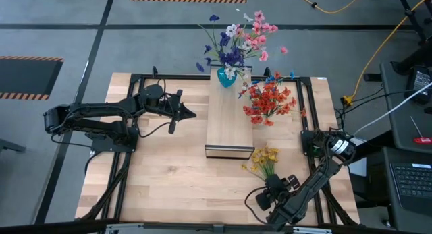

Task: Pick and place flowers into a vace then onto a shelf
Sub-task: Put the yellow flowers into the transparent vase

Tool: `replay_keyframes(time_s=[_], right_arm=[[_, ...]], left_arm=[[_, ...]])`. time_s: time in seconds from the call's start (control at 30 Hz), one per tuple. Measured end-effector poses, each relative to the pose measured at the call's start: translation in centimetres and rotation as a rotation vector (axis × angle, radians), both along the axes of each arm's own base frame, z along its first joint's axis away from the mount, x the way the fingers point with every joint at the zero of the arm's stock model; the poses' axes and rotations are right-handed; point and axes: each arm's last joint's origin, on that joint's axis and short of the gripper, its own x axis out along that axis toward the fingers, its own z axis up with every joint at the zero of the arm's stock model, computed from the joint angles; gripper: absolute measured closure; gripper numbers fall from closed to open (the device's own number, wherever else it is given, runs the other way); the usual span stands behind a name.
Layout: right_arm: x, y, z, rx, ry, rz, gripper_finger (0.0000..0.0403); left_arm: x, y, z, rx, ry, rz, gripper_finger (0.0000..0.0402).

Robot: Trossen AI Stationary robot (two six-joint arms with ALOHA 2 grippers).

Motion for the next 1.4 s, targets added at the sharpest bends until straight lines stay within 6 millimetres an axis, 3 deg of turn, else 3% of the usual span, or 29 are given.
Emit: replay_keyframes(time_s=[0.3, 0.67, 0.93, 1.23, 1.4], right_arm=[[-0.9, -1.2, -3.1, 0.011, -0.028, 0.007, 0.0201], [-0.9, -1.3, -3.1, 0.022, -0.025, 0.006, 0.0206], [-0.9, -1.6, -2.1, 0.065, -0.026, -0.008, 0.0271], [-0.3, -2.0, -2.0, 0.099, 0.003, -0.045, 0.0380], [-0.2, -2.1, -1.7, 0.122, 0.011, -0.056, 0.0388]], left_arm=[[0.0, 0.0, 0.0, -0.002, 0.005, 0.000, 0.0394], [0.0, 0.0, 0.0, -0.003, 0.004, 0.001, 0.0394], [0.0, 0.0, 0.0, -0.003, 0.004, 0.002, 0.0396], [0.0, 0.0, 0.0, -0.002, 0.004, 0.002, 0.0394], [0.0, 0.0, 0.0, -0.002, 0.004, 0.003, 0.0397]])
